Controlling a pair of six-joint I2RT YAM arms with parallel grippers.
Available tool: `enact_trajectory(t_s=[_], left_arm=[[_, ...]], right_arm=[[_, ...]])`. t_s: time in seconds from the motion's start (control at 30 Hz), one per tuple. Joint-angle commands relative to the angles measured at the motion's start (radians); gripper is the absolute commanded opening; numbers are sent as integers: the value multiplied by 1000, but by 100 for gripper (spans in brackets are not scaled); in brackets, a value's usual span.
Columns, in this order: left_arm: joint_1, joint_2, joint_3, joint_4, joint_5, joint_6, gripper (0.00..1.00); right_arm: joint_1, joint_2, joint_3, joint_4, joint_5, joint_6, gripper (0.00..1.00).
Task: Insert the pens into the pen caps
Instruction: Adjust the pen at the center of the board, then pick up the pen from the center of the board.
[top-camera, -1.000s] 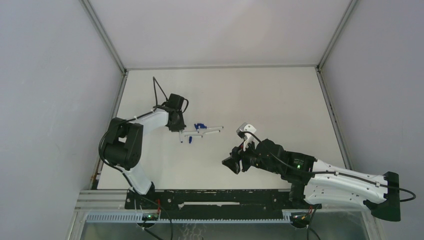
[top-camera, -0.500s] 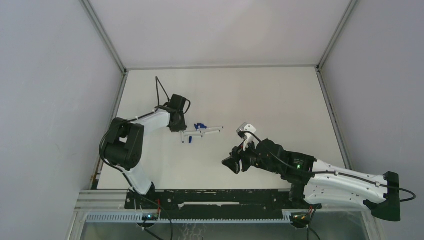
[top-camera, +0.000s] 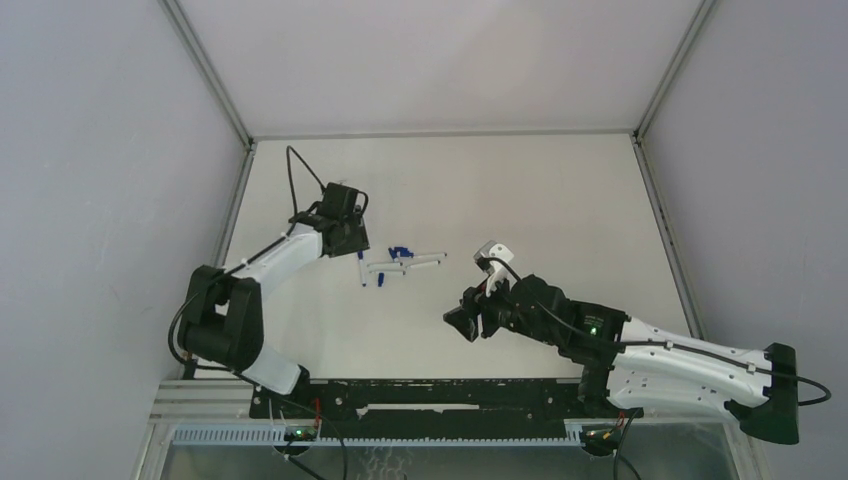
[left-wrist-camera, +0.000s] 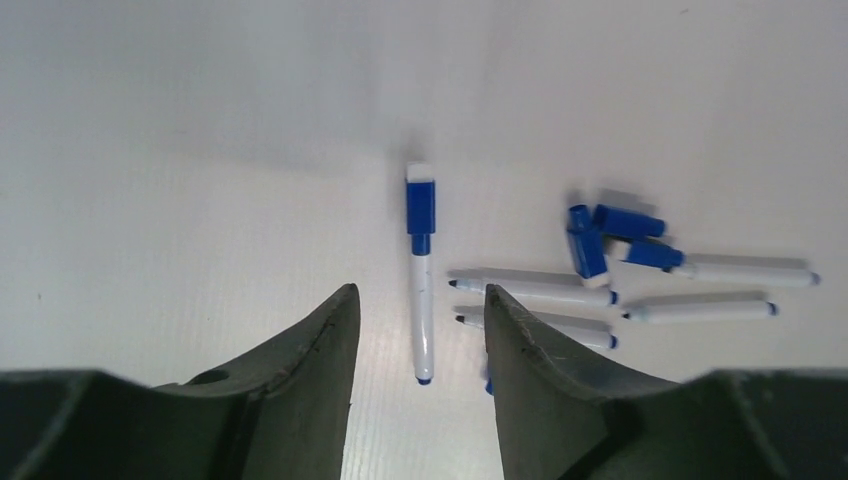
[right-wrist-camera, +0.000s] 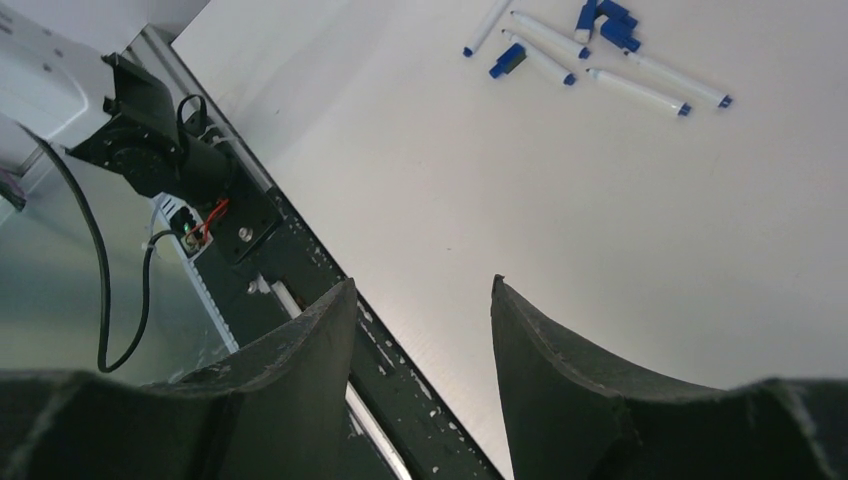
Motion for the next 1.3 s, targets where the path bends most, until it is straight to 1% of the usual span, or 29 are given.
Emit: enact_trajectory(t_s=[0.0,0.17,0.33,0.43,0.6,0.8,0.9,1.0,1.17,1.27], left_arm=[[2,-115,36,2,37,19,55],[19,-231,51,-12,74,51,58],[72,-395,35,-27,153,76,60],[75,-487,16,-41,129,108,64],[78,-591,-66,-5,114,104,65],[84,-602,-79,6,153,75,66],[100,-591,-82,8,175,69,66],[112,-585,-86,10,192,66,66],[122,-570,-89,18,197,60,66],[128,-562,-91,20,228,57,66]], right_arm=[[-29,16,8,83,50,16,60],[-106,109,87,50,19,6,60],[-141,291,219,7,-1,-43,60],[-164,405,300,-9,-12,-96,60],[-271,612,481,-103,-98,-199,59],[-357,871,671,-243,-191,-385,57],[-420,975,746,-292,-270,-472,53],[-456,1052,804,-313,-337,-546,53],[-474,1156,889,-329,-368,-618,54],[-479,1200,925,-330,-380,-638,54]])
